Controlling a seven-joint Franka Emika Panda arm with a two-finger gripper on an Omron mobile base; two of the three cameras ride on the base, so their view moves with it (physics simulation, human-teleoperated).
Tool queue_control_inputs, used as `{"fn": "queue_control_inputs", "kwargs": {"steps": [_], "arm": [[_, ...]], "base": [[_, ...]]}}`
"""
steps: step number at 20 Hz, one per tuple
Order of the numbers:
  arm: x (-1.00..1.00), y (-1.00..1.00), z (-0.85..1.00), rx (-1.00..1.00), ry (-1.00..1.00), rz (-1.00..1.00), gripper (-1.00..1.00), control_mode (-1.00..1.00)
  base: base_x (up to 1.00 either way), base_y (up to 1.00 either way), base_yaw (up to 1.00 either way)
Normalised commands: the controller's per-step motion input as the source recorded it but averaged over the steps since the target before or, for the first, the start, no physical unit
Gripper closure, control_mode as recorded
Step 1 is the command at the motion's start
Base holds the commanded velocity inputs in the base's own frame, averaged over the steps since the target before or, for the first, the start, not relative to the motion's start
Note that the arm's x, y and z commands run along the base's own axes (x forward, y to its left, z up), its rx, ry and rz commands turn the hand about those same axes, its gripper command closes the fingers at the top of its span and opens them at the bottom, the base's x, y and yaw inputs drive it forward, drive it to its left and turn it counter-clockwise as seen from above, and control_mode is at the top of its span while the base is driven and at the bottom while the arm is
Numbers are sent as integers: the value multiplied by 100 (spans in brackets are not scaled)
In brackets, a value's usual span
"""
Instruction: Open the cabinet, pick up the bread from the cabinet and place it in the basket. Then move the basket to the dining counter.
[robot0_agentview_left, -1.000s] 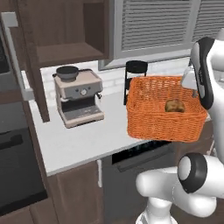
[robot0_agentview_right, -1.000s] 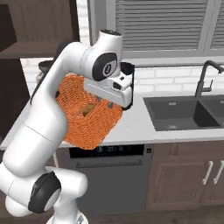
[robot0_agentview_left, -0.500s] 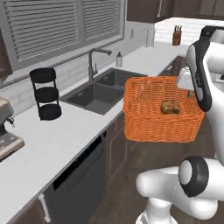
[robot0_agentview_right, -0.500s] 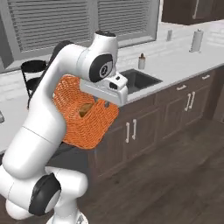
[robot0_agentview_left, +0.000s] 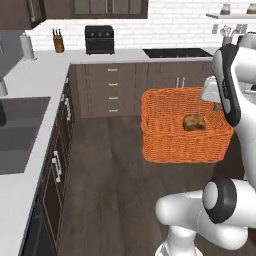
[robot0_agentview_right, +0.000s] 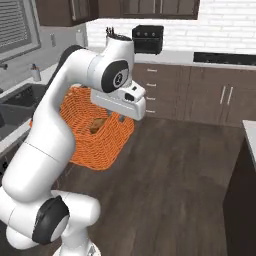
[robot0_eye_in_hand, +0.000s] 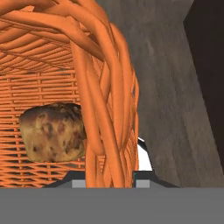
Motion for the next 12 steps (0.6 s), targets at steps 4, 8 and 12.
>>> {"fn": "queue_control_inputs", "kwargs": {"steps": [4,8,12], "arm": [[0,0,0,0,0,0,100,100],[0,0,0,0,0,0,100,100],[0,0,0,0,0,0,100,100]], "base": [[0,0,-100],[0,0,-100],[0,0,-98]]}}
